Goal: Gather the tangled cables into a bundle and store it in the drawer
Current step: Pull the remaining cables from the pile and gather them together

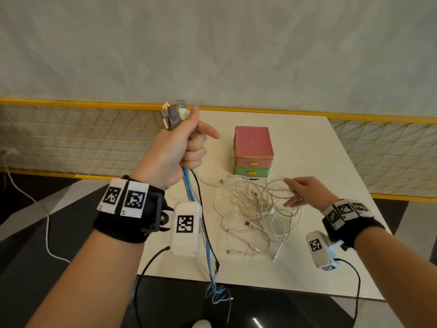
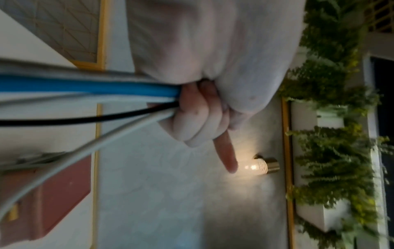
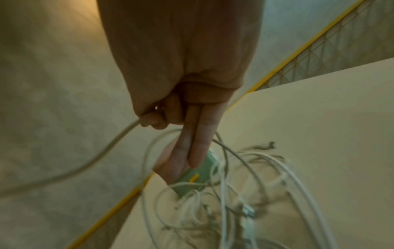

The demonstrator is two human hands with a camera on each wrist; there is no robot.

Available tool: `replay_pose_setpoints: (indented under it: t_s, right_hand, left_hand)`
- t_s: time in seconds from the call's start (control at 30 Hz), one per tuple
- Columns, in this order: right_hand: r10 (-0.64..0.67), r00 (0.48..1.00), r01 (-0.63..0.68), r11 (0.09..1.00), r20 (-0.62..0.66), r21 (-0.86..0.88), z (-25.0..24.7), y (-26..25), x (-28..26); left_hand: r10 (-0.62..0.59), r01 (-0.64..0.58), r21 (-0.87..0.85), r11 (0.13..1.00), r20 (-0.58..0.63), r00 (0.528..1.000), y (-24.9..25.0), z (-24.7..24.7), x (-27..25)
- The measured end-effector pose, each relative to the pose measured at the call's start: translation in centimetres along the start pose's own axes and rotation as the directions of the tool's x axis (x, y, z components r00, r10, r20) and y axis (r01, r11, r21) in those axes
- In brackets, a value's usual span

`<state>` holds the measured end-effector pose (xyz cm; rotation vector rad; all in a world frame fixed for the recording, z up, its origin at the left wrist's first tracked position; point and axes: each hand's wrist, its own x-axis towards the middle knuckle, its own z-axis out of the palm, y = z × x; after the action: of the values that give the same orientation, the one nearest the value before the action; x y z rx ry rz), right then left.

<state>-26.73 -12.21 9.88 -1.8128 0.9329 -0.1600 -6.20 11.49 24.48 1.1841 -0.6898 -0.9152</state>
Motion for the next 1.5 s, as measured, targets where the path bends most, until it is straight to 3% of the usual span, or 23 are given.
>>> replay_pose_setpoints:
  t_s: [0.13,0.23,0.33,0.43,0.57,0.67,0.93,1.07,1.3,1.4,1.5]
  right_hand:
    - [-0.232,0.972,0.222,0.962,-0.042,-0.158,-0.2,-5.7,-1.4]
    - [-0.419,0.903,0.385,0.887,-0.093,-0.256,0.6,-9.3,-2.6]
    - [-0.533,0.829,0.502,0.843,-0.169,-0.194,1.1,-11.5,-3.5]
    - [-0.604,0.77,0.584,0.797,-0.207,-0.155,1.0,-12.1,-4.1]
    - [-0.561,0.826,0.561,0.828,-0.055,-0.02,0.5,-10.0,-2.9]
    - [-0.537,0.842,0.525,0.839,0.06,0.144,0.9,-8.5,-2.1]
    - [-0.27,0.938,0.195,0.93,0.218,0.312,0.9,-4.8,-1.1]
    - [-0.176,0.969,0.126,0.956,0.173,0.265,0.4,-4.3,-0.5]
    - [-0.099,0.994,0.096,0.993,0.038,0.068,-1.6,-5.3,0.6]
    - [-0.19,0.975,0.187,0.982,-0.117,-0.033,-2.5,-6.3,1.1]
    - [-0.365,0.887,0.302,0.922,-0.284,-0.243,-3.5,-8.6,0.8]
  left_hand:
    - [-0.036,0.017,0.313,0.949,0.055,0.998,-1.8,2.9,0.2]
    - [-0.103,0.049,0.519,0.853,0.076,0.992,-3.6,6.0,0.8]
    - [-0.136,0.053,0.6,0.799,0.095,0.986,-5.0,7.7,1.3]
    - [-0.058,0.004,0.597,0.802,0.072,0.996,-5.3,7.8,1.6]
    - [0.091,-0.054,0.649,0.759,-0.022,0.996,-4.6,7.3,2.4]
    - [0.176,-0.107,0.614,0.782,-0.054,0.983,-3.8,6.9,3.0]
    - [0.249,-0.129,0.433,0.892,-0.234,0.94,-1.8,4.5,3.3]
    - [0.296,-0.187,0.431,0.883,-0.203,0.933,-0.8,4.1,2.5]
    - [0.306,-0.205,0.335,0.92,-0.284,0.909,0.0,3.4,2.2]
    - [0.309,-0.198,0.383,0.902,-0.254,0.917,-0.2,3.0,2.1]
    - [0.293,-0.118,0.536,0.836,-0.254,0.922,-0.7,2.1,2.6]
